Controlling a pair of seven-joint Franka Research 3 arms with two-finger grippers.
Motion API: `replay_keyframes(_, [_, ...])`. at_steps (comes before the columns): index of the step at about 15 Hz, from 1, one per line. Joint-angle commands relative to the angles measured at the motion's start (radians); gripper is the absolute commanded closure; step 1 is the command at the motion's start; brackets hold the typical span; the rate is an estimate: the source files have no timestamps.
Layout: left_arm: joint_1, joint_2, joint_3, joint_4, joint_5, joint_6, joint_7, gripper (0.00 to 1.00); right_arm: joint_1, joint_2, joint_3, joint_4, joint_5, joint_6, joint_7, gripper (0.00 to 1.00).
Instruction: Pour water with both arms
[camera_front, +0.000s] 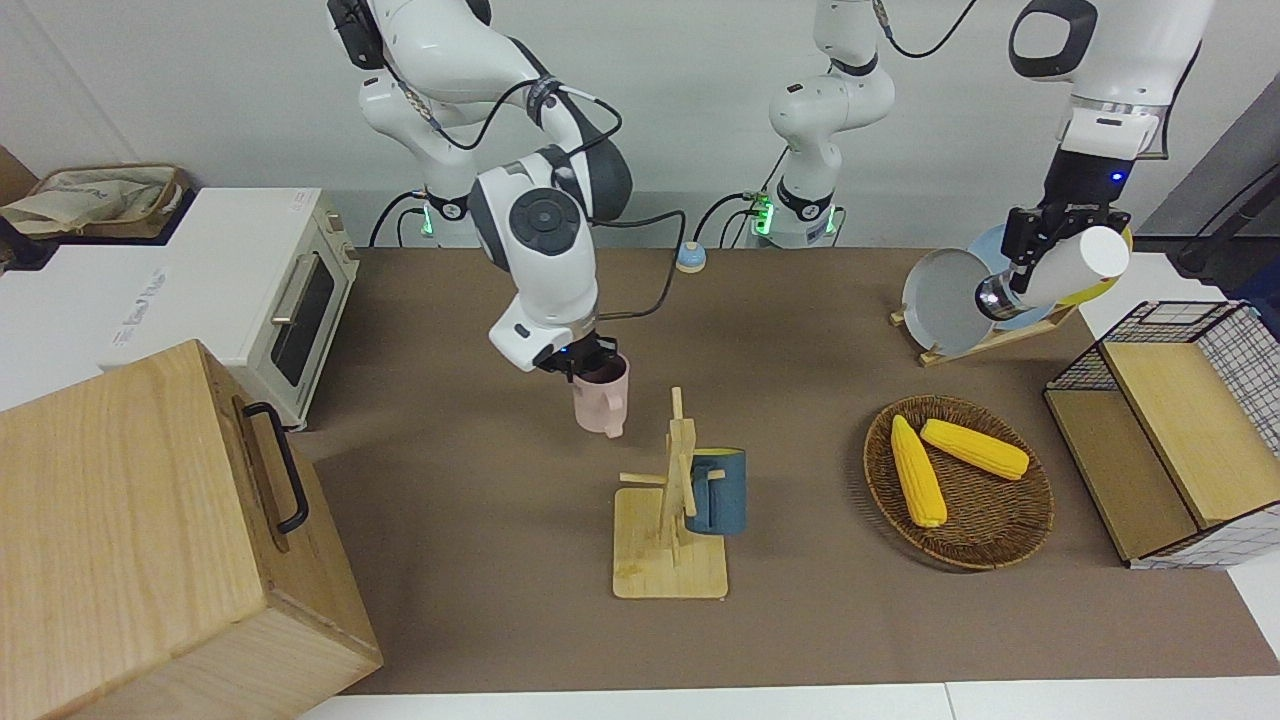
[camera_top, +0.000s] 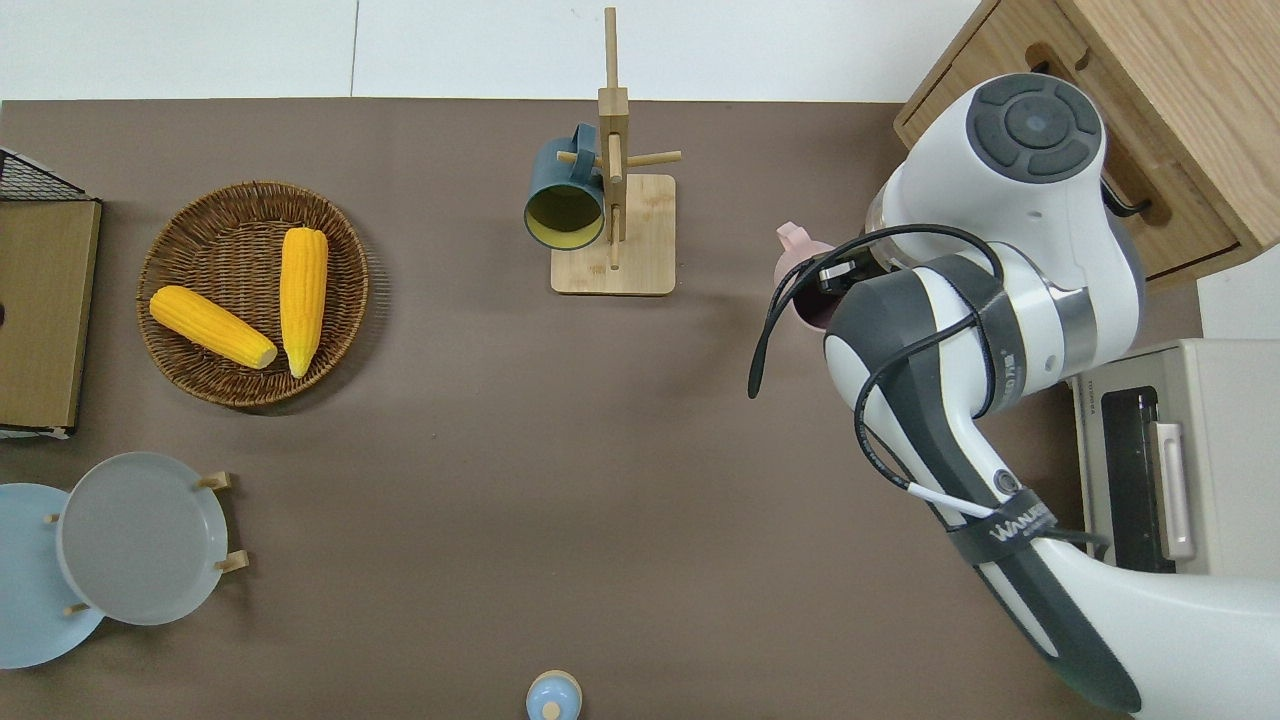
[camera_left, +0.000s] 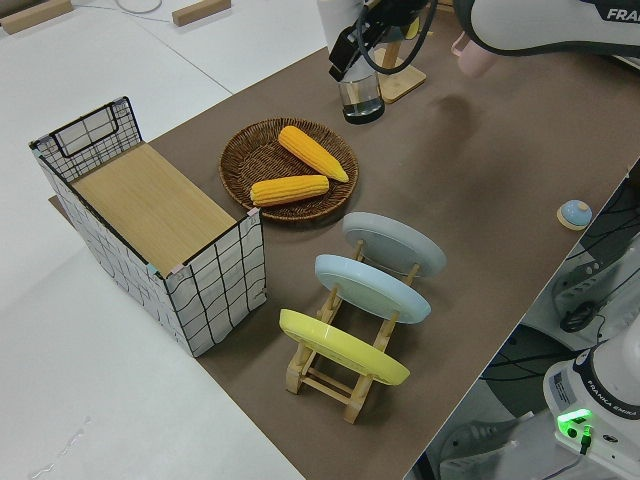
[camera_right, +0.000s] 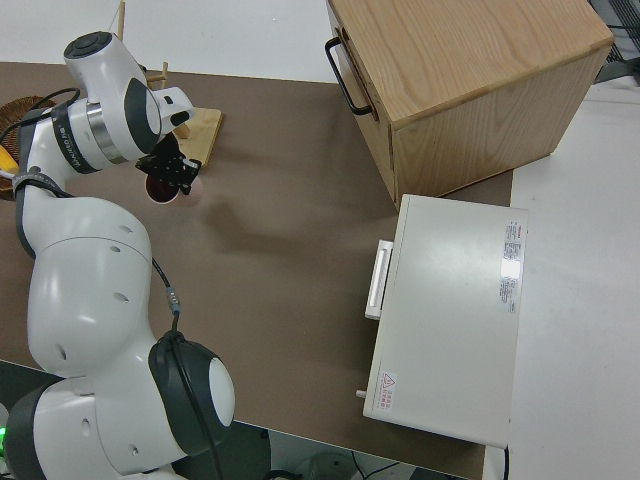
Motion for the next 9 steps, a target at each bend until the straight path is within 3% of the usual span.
replay_keyframes(1, [-0.007,-0.141,-0.033,-0.179,0.027,0.056,-0.030,1.00,0.081,0.021,-0.003,0.002,0.127,0.016,0.137,1.000])
replay_keyframes(2, [-0.009,-0.157,-0.046,-0.208,0.027,0.057,-0.030,1.00,0.116,0.036,-0.003,0.015,0.144,0.030,0.178,1.000])
replay_keyframes(6, [-0.032,-0.198,-0.072,-0.293,-0.001,0.071,-0.030,1.00,0.228,0.132,-0.003,0.129,0.206,0.100,0.342,1.000])
replay_keyframes(9, [-0.062,-0.220,-0.072,-0.336,-0.042,0.071,-0.028,1.00,0.256,0.155,-0.003,0.131,0.234,0.147,0.365,1.000])
